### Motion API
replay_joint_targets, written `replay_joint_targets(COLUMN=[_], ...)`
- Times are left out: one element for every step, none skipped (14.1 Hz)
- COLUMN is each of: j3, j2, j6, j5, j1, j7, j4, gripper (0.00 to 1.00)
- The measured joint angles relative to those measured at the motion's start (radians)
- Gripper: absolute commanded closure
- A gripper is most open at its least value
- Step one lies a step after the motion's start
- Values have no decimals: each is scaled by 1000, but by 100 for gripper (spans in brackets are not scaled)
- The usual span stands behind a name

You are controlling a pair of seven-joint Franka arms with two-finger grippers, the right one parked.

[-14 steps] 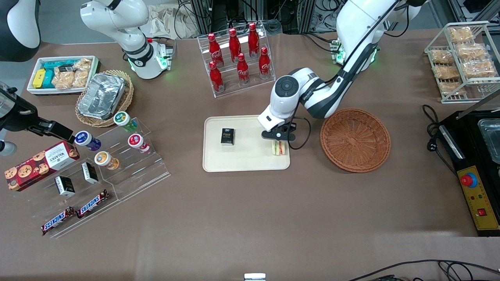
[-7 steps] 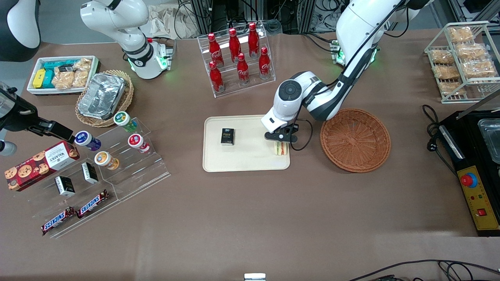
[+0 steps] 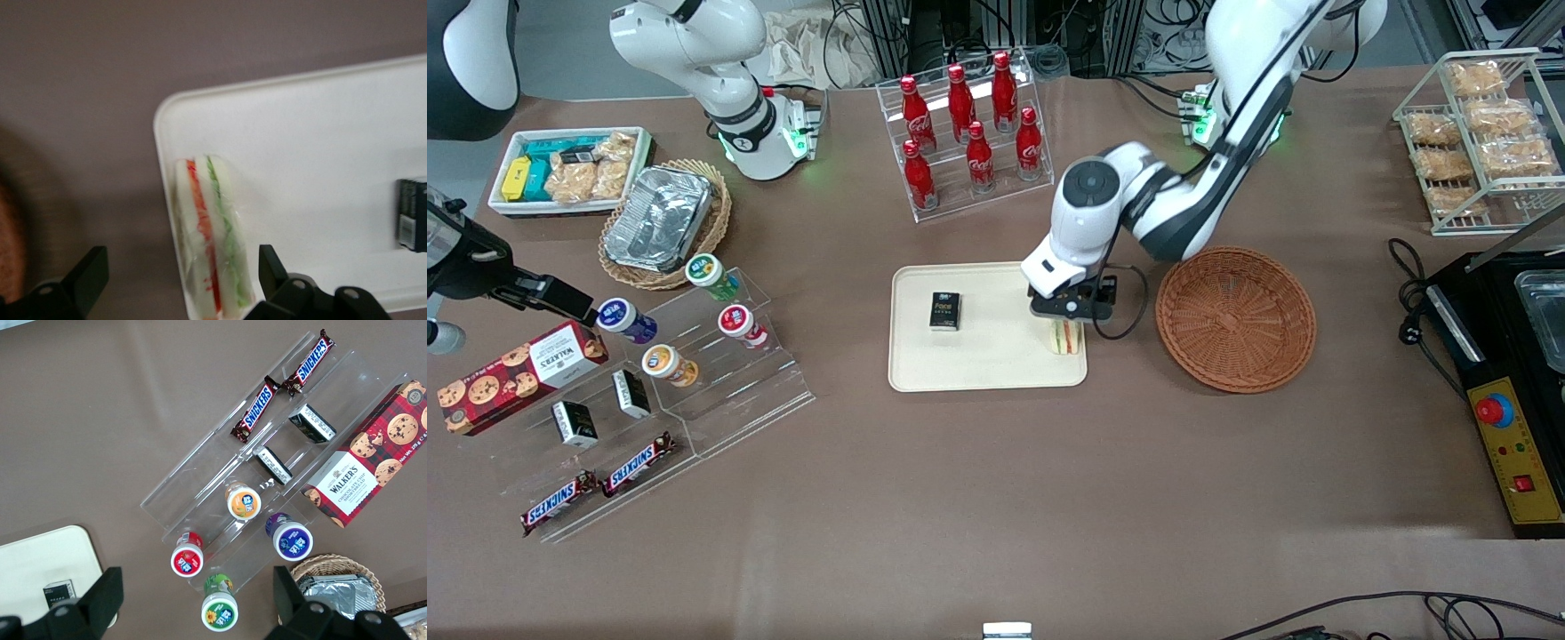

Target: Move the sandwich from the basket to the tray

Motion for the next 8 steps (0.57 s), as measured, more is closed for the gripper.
replay_joint_targets(j3=[1,2,3,4,5,6,7,8], j2=[-46,-90,-132,-168,-209,-231,-249,-263], j6=[-61,-119,-163,-188,-211,-223,-235,-250], j5=[0,0,0,0,-1,-8,-22,-30], j1=[7,25,49,77,119,149,177,202], j7=[-2,-2,5,26,69,102,140,173], j4=[21,40,52,58,59,59,59,58], gripper=[0,0,0,0,0,0,0,0])
